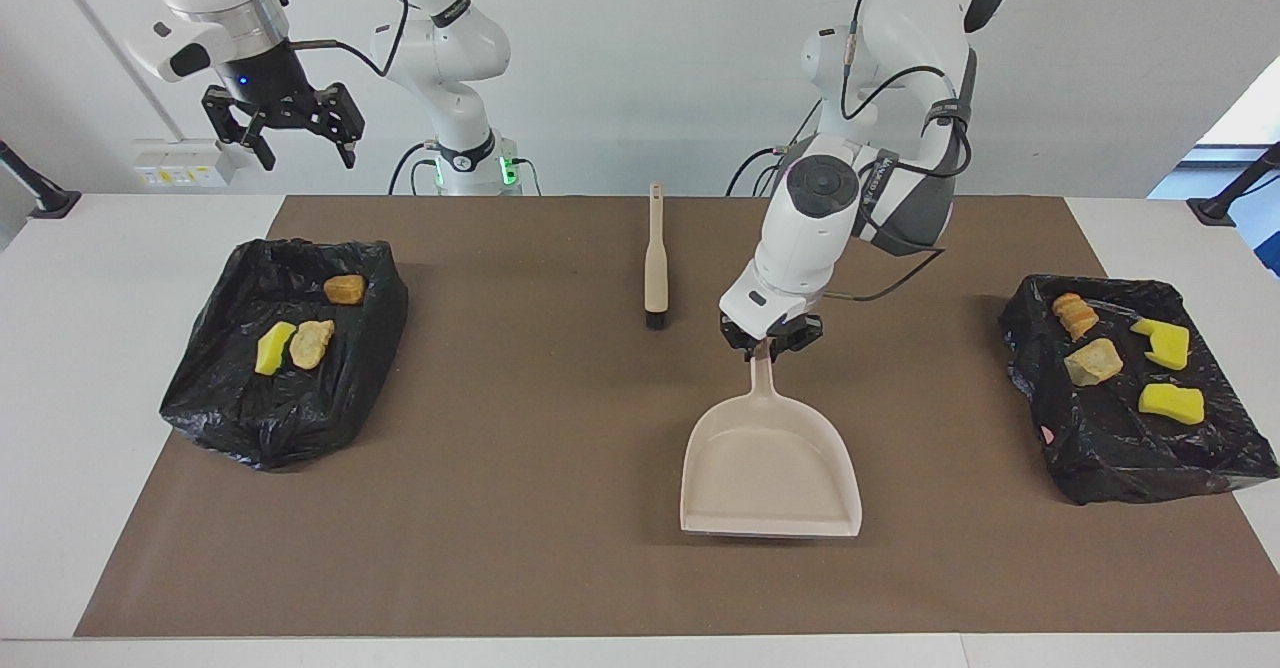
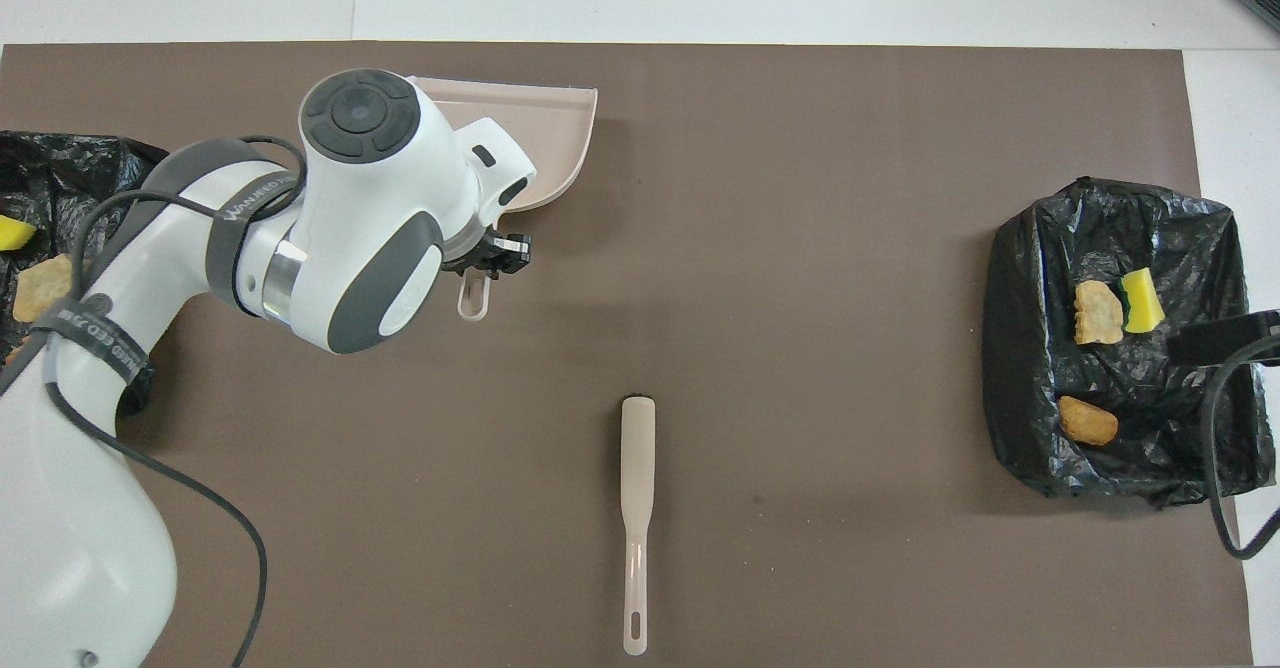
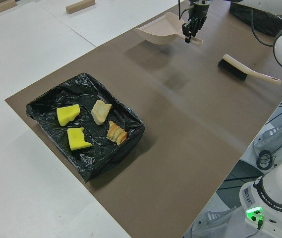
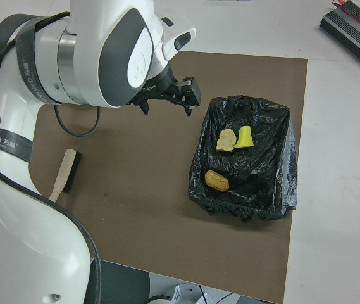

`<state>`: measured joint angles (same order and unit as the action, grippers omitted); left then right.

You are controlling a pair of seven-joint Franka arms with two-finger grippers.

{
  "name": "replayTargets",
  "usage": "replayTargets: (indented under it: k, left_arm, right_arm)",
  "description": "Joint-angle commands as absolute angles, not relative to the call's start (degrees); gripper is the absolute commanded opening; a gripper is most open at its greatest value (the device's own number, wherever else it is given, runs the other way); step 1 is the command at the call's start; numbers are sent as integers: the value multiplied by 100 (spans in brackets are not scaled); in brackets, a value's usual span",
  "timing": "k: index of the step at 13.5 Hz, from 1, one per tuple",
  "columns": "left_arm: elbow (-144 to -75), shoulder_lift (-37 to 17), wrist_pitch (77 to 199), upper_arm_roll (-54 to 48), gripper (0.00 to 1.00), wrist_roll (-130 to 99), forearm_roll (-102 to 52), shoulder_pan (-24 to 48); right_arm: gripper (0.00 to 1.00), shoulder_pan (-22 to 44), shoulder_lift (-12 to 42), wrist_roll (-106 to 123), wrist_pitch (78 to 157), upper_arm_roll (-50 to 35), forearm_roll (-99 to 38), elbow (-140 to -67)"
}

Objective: Sweep and dump trash in bin
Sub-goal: 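Bring the empty dustpan back to the table center with the left gripper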

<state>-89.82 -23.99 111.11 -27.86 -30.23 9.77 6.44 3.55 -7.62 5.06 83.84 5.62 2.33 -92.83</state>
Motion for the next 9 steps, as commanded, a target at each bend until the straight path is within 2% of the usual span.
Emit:
replayTargets:
  k: [1,4,6,9]
  left_arm:
    - [-8492,-2793,11215,-2760,0,-3488,984,957]
    - [-8053,-3189,11285,-2751,0,-3734,1002,1246]
    - [-7587,-3715,11294,-2768,0,-4155,1413,1467]
    - [-7532,-3929,11259,-2803,0,-4184,1450,1679]
  right_arm:
    - [100,316,-844,483,8411,536,281,-9387]
    - [100,316,-844,483,8394,536,281,-9387]
    - [100,316,-844,483,8394,536,281,-9387]
    - [100,316,-844,483,8394,536,281,-9387]
